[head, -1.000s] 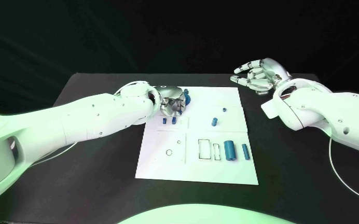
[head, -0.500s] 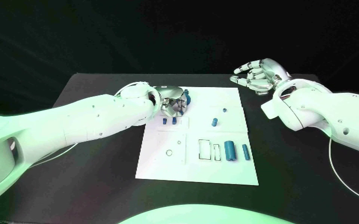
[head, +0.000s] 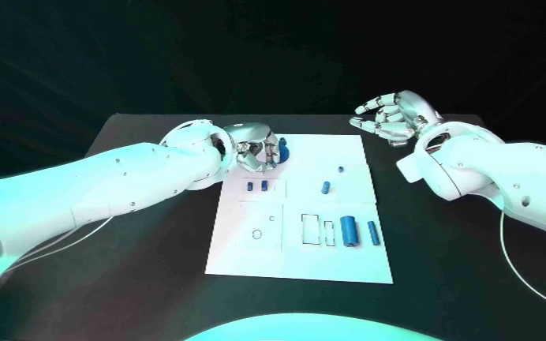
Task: Assemble the parts on the task board
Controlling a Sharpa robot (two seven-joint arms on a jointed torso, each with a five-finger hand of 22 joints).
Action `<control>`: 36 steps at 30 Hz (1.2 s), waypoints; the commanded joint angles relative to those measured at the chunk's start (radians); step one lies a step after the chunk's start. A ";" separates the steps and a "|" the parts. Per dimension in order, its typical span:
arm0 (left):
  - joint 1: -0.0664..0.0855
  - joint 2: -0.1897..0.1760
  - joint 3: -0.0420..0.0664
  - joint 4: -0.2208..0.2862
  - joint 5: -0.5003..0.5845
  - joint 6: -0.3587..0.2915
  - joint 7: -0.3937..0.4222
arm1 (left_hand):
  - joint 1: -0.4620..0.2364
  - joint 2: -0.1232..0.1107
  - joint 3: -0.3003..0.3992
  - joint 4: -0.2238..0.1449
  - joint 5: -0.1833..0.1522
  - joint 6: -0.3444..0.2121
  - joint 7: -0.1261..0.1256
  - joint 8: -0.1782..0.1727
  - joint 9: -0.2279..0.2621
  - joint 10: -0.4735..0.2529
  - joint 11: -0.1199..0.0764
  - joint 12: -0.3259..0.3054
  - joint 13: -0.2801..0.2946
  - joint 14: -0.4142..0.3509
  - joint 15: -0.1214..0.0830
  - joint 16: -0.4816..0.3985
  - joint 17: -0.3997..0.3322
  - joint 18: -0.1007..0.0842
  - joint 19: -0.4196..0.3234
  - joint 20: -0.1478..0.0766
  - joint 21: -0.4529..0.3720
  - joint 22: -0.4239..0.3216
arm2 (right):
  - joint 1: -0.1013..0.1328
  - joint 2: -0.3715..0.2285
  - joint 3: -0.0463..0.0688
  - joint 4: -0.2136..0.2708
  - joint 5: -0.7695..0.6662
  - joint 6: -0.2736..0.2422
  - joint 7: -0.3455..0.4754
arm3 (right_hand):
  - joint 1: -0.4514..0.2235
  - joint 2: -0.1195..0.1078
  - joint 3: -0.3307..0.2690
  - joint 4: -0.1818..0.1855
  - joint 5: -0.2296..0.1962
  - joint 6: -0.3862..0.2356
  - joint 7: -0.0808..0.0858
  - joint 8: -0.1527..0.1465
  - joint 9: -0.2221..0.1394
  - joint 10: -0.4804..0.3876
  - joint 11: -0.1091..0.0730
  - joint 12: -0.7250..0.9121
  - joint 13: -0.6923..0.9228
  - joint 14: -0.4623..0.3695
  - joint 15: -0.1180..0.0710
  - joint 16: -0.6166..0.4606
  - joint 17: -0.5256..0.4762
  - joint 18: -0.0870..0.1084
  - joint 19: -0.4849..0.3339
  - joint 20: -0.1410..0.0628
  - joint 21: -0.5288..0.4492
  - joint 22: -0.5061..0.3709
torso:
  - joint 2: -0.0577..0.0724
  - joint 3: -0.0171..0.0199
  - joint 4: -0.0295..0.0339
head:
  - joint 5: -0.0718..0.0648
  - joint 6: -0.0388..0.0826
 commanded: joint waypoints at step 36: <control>-0.012 0.010 -0.012 -0.084 0.067 0.075 -0.008 | -0.016 -0.002 0.001 -0.007 0.002 0.009 -0.004 -0.007 0.003 0.008 0.000 -0.013 -0.001 0.008 0.002 0.004 -0.002 -0.016 0.008 0.000 0.003 -0.001 | 0.000 0.000 0.000 0.000 -0.003 0.008 0.012 | 0.006 0.000 0.006 -0.001 0.006 -0.004 -0.001 0.008 -0.002 -0.006 -0.001 -0.005 0.000 0.049 -0.008 -0.007 0.050 0.014 -0.007 -0.001 -0.006 0.154 | 0.001 -0.0007 -0.0013 | 0.009 -0.006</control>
